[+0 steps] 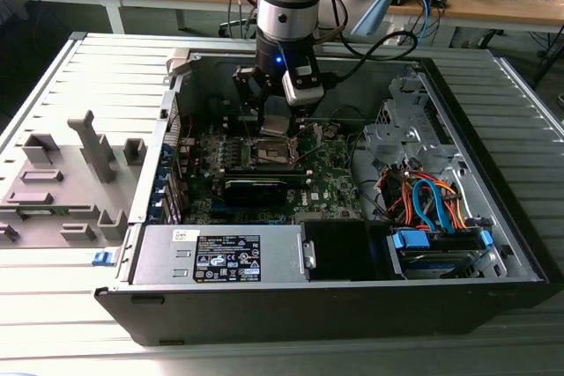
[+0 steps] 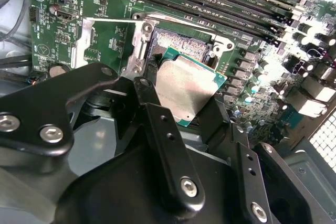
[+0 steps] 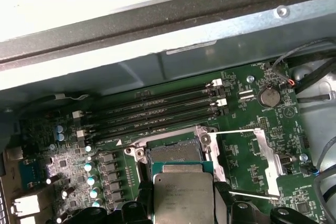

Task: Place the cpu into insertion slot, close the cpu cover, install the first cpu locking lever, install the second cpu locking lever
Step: 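Place the cpu into insertion slot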

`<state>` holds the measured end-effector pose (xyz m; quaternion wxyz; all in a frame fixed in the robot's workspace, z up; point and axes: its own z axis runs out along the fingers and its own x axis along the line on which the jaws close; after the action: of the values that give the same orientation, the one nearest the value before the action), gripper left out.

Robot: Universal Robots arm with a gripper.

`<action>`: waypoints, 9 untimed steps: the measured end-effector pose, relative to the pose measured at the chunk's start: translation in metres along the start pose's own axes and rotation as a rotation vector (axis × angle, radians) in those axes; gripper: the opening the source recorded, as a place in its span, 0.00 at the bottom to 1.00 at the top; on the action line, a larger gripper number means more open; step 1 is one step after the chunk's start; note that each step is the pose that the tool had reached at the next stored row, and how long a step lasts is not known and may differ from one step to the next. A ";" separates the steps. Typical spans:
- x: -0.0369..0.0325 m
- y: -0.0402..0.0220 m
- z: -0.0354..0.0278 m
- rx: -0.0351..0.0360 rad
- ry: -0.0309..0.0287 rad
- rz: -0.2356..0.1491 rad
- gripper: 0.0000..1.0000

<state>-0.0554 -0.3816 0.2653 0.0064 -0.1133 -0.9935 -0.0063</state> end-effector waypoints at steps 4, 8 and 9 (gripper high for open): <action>0.0000 0.0000 0.0004 0.0022 -0.0008 0.020 0.55; 0.0000 0.0000 0.0007 0.0037 -0.0013 0.034 0.55; 0.0000 0.0000 0.0008 0.0036 -0.0014 0.036 0.55</action>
<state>-0.0555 -0.3816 0.2646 0.0060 -0.1310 -0.9914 -0.0044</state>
